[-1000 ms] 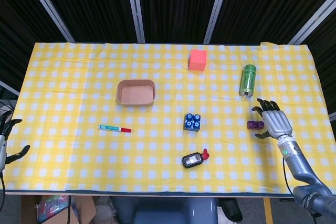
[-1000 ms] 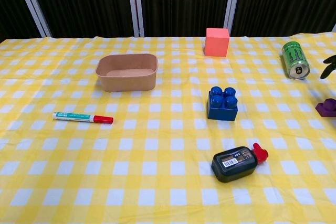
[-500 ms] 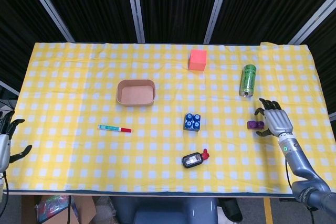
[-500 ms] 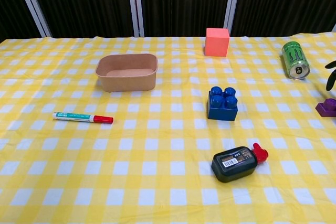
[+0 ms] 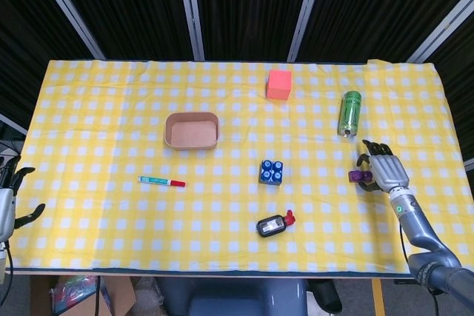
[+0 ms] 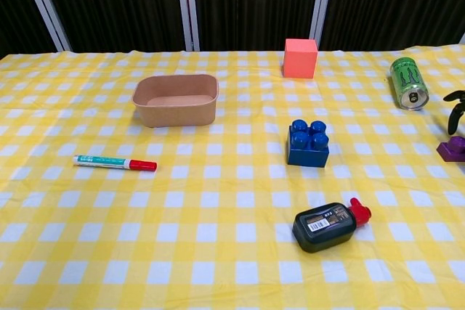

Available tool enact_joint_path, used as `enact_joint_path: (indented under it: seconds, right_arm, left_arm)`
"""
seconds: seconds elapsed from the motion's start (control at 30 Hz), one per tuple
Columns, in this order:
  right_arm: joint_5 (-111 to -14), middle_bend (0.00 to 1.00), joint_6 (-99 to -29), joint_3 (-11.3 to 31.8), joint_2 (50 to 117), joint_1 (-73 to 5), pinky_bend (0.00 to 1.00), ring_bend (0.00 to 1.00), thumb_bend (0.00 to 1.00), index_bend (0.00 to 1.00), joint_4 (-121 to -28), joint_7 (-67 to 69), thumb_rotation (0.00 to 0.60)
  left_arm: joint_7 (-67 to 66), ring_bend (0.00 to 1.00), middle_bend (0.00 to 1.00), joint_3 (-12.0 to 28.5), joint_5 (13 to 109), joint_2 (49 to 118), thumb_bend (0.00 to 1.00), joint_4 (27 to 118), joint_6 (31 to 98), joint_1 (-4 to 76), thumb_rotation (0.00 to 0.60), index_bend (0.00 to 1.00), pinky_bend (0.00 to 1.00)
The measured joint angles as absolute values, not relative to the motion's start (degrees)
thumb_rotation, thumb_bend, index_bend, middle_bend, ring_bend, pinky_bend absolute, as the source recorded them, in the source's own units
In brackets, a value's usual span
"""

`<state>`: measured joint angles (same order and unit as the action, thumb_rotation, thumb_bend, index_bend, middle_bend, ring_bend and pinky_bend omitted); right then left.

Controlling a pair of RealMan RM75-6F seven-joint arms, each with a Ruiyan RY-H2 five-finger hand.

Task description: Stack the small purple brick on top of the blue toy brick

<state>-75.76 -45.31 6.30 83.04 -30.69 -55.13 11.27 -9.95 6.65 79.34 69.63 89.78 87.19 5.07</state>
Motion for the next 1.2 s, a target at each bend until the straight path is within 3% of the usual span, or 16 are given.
enact_joint_path:
  seconds: [0.43,1.2]
  right_arm:
    - [-76.31,0.00,-45.18,5.75,84.10,-30.79,0.00,0.00,0.37,0.45,-52.37,13.32,0.600]
    - [-78.04,0.00,-45.05,4.20,84.39,-30.42,0.00,0.00,0.42,0.42,-50.59,16.23,0.600]
  left_arm:
    - [-11.24,0.00,0.09,6.60,79.05,69.98,0.21,89.85,87.04,5.24,0.600,0.25,0.05]
    - [-12.29,0.00,0.09,6.61,78.46,70.08,0.21,90.16,86.82,5.30,0.600,0.25,0.05]
